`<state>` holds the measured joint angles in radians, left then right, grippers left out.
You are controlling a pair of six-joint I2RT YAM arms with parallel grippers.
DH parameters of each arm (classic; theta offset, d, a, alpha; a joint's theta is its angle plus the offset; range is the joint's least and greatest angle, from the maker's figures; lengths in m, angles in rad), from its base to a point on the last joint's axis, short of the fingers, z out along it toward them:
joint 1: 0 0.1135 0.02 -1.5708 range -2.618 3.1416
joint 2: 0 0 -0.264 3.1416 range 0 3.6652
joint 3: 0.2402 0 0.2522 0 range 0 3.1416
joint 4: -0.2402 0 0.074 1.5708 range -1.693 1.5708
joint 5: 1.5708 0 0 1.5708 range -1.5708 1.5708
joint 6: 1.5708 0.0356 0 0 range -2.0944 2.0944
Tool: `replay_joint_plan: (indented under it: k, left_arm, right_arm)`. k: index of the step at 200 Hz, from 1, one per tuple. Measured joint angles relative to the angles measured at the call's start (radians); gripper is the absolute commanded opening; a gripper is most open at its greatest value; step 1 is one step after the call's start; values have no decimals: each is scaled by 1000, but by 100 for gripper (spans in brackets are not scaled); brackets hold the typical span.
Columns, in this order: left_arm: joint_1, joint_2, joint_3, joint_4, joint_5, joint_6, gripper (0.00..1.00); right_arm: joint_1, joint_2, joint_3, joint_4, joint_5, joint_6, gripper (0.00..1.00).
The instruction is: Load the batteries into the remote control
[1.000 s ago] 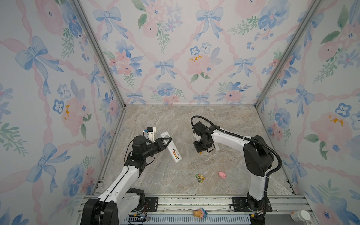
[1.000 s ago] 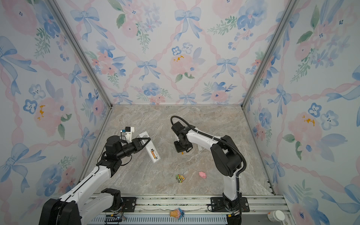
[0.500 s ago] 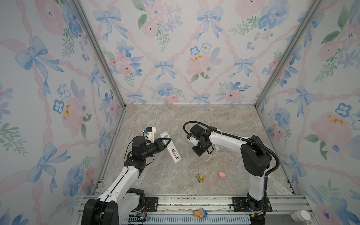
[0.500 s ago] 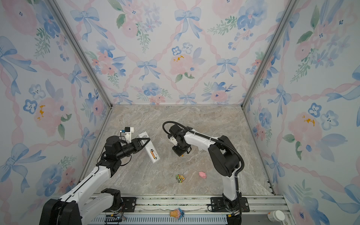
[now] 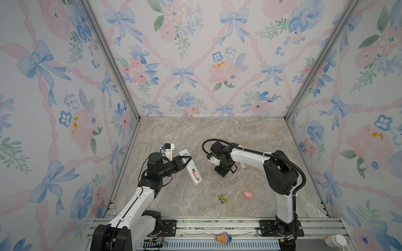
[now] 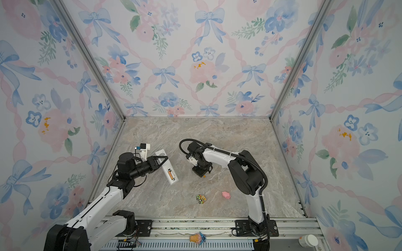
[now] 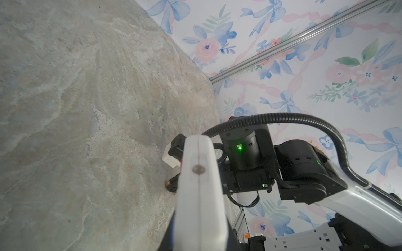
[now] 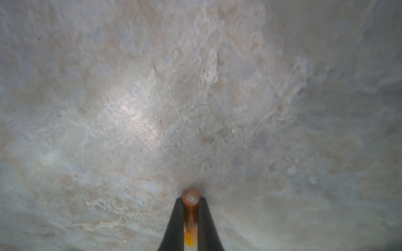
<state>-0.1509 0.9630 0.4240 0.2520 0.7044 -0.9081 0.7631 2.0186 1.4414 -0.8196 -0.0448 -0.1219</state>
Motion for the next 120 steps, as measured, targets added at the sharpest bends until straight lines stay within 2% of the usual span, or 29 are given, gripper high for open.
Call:
replay_joint_plan:
  k: [29,66,120]
  left_arm:
    - [0,-2,0,-92,0,44,0]
    - [0,-2,0,-138,-1,68,0]
    - [0,-2,0,-146,-14,70,0]
  right_arm:
    - [0,3,0,-4,-1,-11,0]
    - [-3,5,5,-24,-7,-14,17]
    - [-6,43,98,-66,-11,3,33]
